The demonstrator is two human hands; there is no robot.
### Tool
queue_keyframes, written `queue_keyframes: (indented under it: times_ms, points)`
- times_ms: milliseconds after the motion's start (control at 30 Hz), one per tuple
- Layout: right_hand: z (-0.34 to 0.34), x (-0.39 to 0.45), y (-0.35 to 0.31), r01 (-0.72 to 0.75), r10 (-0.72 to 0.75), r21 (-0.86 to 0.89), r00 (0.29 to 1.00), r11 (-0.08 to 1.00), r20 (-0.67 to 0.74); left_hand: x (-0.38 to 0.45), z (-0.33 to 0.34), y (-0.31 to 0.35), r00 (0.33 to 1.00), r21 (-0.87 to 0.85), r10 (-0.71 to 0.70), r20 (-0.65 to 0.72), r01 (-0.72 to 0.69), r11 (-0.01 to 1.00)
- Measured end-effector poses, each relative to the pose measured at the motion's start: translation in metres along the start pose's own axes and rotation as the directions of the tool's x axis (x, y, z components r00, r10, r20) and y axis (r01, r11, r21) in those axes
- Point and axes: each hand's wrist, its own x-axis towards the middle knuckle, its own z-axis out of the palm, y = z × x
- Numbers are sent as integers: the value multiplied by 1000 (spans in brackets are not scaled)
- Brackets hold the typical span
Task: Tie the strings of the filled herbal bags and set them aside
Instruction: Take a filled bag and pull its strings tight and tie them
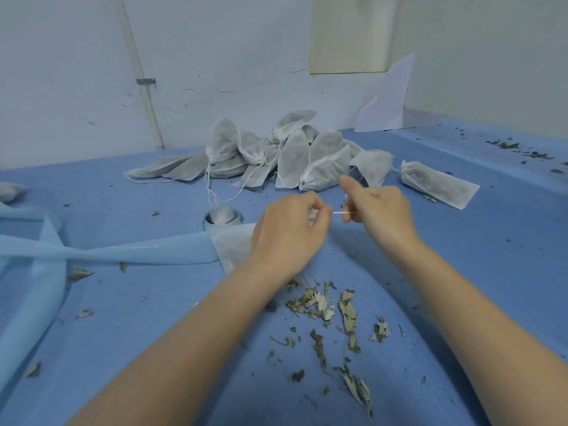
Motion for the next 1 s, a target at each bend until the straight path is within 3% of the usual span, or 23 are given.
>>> queue_keyframes:
  times_ms: [67,133,200,267,367,533,633,700,833,1000]
  points:
    - [-1,0,-5,-196,181,180,979,964,98,2,0,-1,999,-47,-38,17,39,998]
    - [0,-1,-8,-411,302,438,906,800,298,3,2,0,994,-150,-93,53,100,984]
    - [1,-2,-7,-558,298,614,825,558,480,3,5,0,988,-266,-141,69,155,951]
    - [4,-5,-8,-611,232,702,790,365,567,3,7,-2,985,-360,-167,43,172,917]
    - [10,-11,-12,-590,164,769,807,244,567,2,7,-4,974,-501,-226,-33,180,847]
    - [18,-15,-12,-514,92,783,851,350,517,-1,8,-6,950,-456,-279,-138,189,870]
    - [21,-17,-13,-418,76,728,888,543,453,-2,6,-6,943,-433,-286,-167,190,881]
    - [21,-18,-15,-331,63,641,913,693,404,-3,5,-5,950,-416,-267,-161,180,892]
    - [16,-21,-18,-211,37,443,929,872,369,-7,7,-3,965,-385,-230,-128,165,908]
    - [13,-24,-20,-28,-42,174,922,984,385,-5,5,-2,941,-431,-304,-146,216,876]
